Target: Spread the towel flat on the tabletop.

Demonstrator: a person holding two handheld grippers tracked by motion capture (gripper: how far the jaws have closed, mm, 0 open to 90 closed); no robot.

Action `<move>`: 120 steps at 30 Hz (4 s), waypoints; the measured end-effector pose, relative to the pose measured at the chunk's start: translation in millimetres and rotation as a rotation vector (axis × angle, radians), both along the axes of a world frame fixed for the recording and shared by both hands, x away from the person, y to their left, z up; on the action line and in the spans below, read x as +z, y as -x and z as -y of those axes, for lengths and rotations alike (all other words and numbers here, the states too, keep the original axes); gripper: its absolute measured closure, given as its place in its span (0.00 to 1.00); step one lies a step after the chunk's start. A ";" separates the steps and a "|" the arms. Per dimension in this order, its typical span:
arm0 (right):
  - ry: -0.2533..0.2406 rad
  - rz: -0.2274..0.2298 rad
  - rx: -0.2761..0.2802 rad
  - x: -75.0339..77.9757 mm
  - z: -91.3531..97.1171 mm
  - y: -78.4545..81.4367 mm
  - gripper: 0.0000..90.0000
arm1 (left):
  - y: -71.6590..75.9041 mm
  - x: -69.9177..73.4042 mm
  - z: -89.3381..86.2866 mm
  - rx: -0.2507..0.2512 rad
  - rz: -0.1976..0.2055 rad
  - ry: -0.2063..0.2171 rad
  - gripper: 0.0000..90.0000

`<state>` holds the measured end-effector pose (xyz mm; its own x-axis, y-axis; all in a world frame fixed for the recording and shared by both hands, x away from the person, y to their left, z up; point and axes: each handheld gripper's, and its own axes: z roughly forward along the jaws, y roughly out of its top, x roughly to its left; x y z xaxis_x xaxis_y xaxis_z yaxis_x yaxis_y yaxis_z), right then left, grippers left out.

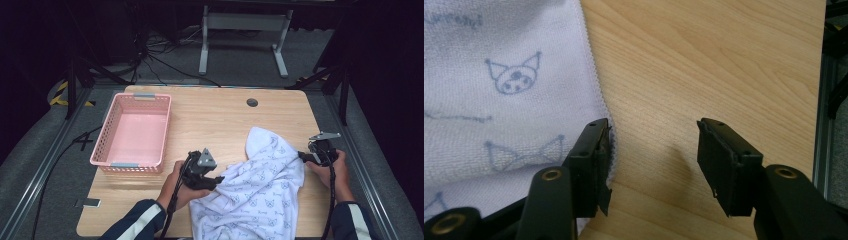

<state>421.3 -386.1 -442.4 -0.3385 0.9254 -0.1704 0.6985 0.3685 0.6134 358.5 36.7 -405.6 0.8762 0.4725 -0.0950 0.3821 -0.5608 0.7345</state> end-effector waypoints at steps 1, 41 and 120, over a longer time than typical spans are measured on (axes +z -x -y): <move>0.000 0.000 0.000 0.0 0.0 0.0 0.52 | -8.9 -0.1 5.8 0.010 -0.016 0.013 0.52; -0.129 0.103 0.019 23.6 0.3 -20.1 0.90 | -59.7 -10.6 -3.1 0.289 0.058 -0.097 0.65; -0.054 0.028 0.205 -7.2 -40.6 3.4 0.49 | -124.7 -48.3 18.7 0.415 0.175 -0.372 0.60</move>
<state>417.8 -345.4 -449.6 -0.5161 0.8459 -0.1347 0.5949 0.4671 0.6542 483.2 18.0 -453.9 0.5983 0.7535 0.2725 0.5154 -0.6223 0.5892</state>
